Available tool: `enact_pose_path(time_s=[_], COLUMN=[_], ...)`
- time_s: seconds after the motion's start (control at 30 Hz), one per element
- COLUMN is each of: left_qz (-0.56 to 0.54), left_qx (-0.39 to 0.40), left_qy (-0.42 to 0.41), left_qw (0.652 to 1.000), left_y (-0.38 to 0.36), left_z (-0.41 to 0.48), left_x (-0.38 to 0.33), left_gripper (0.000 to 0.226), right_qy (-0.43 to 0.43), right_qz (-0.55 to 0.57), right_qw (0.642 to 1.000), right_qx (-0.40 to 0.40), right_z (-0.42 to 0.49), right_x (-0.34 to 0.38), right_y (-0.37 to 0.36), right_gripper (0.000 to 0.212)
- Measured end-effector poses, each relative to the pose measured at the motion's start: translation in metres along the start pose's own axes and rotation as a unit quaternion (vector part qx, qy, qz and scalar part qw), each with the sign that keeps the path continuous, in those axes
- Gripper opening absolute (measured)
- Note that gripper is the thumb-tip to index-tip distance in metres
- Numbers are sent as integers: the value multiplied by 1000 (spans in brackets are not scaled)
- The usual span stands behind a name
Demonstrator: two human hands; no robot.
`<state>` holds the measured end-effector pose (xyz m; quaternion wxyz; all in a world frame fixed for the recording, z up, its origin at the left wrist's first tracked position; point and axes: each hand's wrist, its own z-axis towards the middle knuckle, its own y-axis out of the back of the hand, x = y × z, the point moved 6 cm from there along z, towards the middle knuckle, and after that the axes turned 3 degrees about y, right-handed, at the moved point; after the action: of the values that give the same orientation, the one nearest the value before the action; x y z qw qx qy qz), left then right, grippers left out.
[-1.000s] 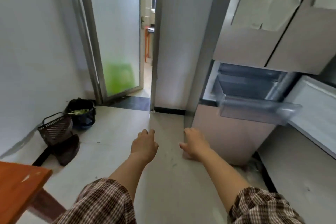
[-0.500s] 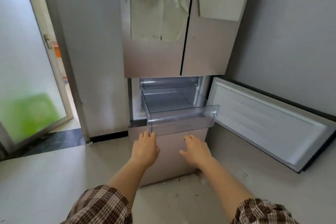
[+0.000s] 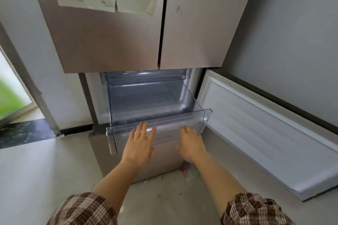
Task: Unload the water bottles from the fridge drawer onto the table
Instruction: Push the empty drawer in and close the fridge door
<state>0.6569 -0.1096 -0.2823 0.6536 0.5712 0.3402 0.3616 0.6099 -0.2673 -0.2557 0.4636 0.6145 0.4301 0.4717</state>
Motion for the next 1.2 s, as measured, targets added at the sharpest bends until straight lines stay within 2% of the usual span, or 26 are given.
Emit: enact_pose_path(time_s=[0.07, 0.17, 0.27, 0.43, 0.57, 0.67, 0.8, 0.93, 1.2], left_qz=[20, 30, 26, 29, 49, 68, 93, 84, 52], left_qx=[-37, -51, -68, -67, -81, -62, -40, -32, -24], left_qy=[6, 33, 64, 116, 119, 143, 156, 159, 155], left_qw=[999, 998, 995, 991, 988, 985, 983, 983, 986], left_y=[-14, -37, -54, -79, -91, -93, -90, -84, -84], left_z=[9, 15, 19, 23, 36, 50, 75, 108, 184], left_x=[4, 7, 1, -3, -1, 6, 22, 40, 86], left_gripper=[86, 102, 107, 115, 122, 118, 110, 108, 104], right_qy=[13, 42, 76, 108, 123, 120, 143, 136, 109], right_qz=[0, -28, -84, -110, -121, -133, -134, -123, -164], right_qw=[1000, 999, 993, 986, 982, 980, 978, 979, 978], right_qx=[-8, -10, -15, -57, -75, -92, -75, -89, -66], right_z=[17, 37, 50, 65, 82, 100, 129, 165, 250], right_x=[-9, -23, -39, -58, -61, -64, -61, -50, -30], right_y=[-8, -24, -39, -63, -69, -65, -60, -52, -40], right_gripper=[81, 95, 105, 119, 111, 111, 109, 111, 116])
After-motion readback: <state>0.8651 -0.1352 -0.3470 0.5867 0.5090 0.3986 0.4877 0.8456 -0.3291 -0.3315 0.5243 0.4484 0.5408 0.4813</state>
